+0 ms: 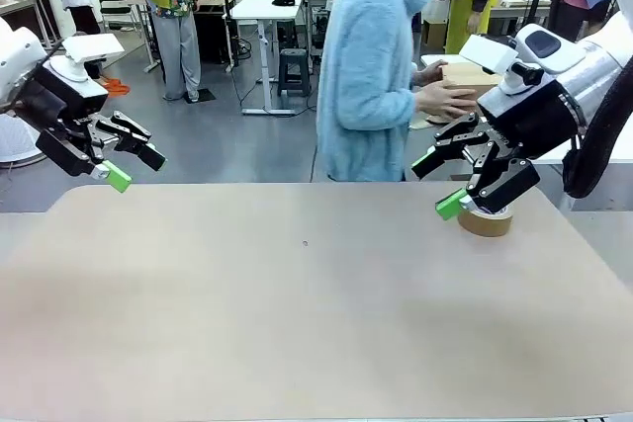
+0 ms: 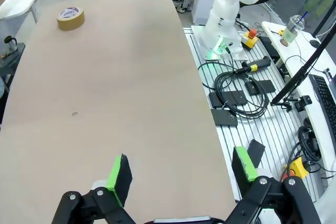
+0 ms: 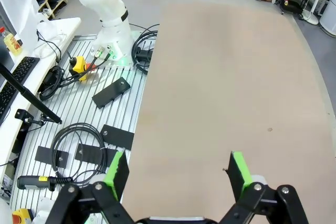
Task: Wrap the clocks to prevent damage.
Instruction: After the human seals the box with tape, release both hands from the side flaps of the Package Box.
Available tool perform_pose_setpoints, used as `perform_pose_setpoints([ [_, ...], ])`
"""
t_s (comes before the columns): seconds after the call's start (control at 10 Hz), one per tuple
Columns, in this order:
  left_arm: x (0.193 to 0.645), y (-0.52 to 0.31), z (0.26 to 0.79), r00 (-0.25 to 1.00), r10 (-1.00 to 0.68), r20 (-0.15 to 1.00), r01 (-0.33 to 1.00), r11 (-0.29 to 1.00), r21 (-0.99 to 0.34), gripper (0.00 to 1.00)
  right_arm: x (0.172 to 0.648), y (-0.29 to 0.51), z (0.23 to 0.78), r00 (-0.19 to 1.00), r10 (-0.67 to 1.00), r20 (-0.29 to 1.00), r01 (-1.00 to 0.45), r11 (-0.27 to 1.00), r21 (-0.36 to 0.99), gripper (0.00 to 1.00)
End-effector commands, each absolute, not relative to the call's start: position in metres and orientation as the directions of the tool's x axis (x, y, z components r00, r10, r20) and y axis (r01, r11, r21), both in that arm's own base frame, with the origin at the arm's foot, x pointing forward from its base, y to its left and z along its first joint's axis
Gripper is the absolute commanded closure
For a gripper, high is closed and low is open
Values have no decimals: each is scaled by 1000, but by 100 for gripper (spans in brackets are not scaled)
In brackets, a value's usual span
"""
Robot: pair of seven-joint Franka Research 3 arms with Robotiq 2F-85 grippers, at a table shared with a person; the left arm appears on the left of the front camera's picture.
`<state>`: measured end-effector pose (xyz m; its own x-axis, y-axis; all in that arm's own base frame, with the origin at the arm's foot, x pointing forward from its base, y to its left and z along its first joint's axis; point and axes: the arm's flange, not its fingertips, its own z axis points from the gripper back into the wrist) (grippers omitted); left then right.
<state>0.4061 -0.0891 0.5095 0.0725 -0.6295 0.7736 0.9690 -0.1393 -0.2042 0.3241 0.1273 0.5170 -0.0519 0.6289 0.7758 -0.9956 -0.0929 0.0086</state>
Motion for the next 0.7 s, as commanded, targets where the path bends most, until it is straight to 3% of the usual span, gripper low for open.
perform_pose_setpoints([
  [0.0, 411, -80, 516, 94, -508, 856, 978, -112, -174, 0, 332, 117, 522, -39, 540, 841, -999, -50, -14, 0],
  [0.2, 424, -49, 519, 117, -255, 960, 985, -95, -145, 0, 348, 84, 524, -23, 384, 923, -1000, -4, -23, 0],
  [0.4, 430, -24, 507, 129, -82, 988, 986, -95, -137, 0, 359, 54, 514, -8, 288, 957, -1000, 4, -10, 0],
  [0.6, 433, 2, 494, 165, -58, 985, 986, -28, -167, 0, 363, 30, 502, 18, 266, 964, -1000, 28, 11, 0],
])
